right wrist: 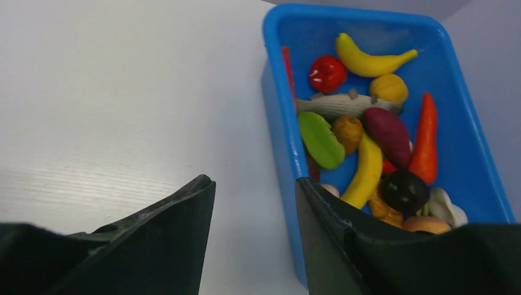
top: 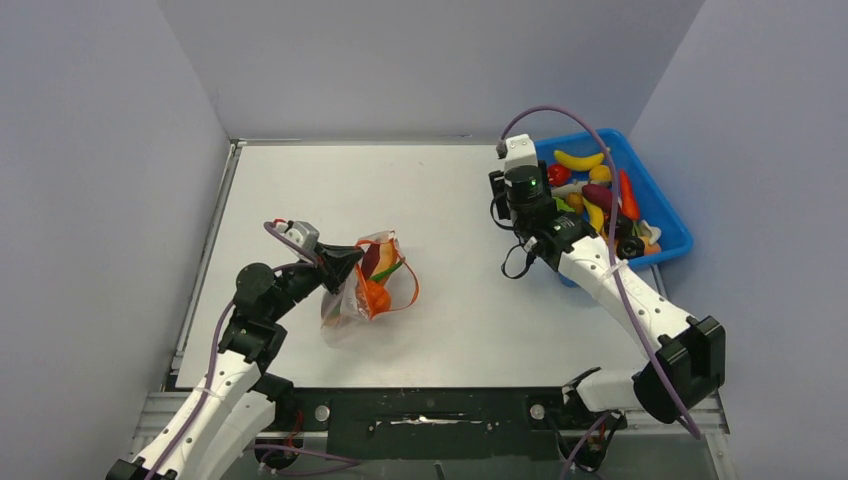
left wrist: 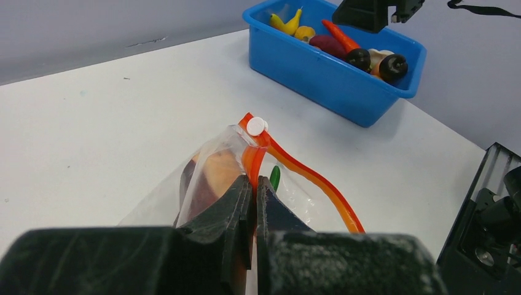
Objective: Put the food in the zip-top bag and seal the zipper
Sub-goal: Pick up the fake food from the bin.
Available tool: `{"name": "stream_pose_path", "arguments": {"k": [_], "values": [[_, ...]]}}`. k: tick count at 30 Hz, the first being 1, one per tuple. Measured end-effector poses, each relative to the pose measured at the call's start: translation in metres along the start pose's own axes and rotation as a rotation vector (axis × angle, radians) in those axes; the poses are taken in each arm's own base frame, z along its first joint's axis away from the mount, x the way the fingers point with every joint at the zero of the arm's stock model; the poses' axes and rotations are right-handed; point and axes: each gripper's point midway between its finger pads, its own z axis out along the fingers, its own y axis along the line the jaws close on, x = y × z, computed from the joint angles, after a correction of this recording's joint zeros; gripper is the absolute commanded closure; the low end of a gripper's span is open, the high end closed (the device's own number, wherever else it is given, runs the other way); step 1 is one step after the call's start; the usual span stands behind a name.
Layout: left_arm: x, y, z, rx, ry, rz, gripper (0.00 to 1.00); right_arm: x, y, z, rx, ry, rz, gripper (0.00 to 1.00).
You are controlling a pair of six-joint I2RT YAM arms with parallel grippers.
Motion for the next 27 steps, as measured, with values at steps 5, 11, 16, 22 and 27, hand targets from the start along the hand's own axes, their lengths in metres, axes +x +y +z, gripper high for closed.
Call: {"name": "stream_pose_path", "arguments": {"k": [5,11,16,22,27], "values": [[0.001,0.0,0.0,0.003,0.006,0.002,1.0,0.023,-0.048,0.03,0.148,0.085,-0.02,0.53],[0.002,-0.001,-0.001,0.007,0.01,0.008,1.0,0.058,-0.107,0.07,0.282,0.197,-0.073,0.53],[0.003,-0.001,-0.001,0.007,0.011,0.012,1.0,0.087,-0.146,0.101,0.325,0.304,-0.173,0.48],[0.003,-0.001,-0.002,0.006,0.012,0.018,1.0,0.106,-0.175,0.145,0.24,0.375,-0.232,0.46],[0.003,-0.001,-0.002,0.006,0.013,0.021,1.0,0.131,-0.2,0.167,0.211,0.442,-0.28,0.46]]}}
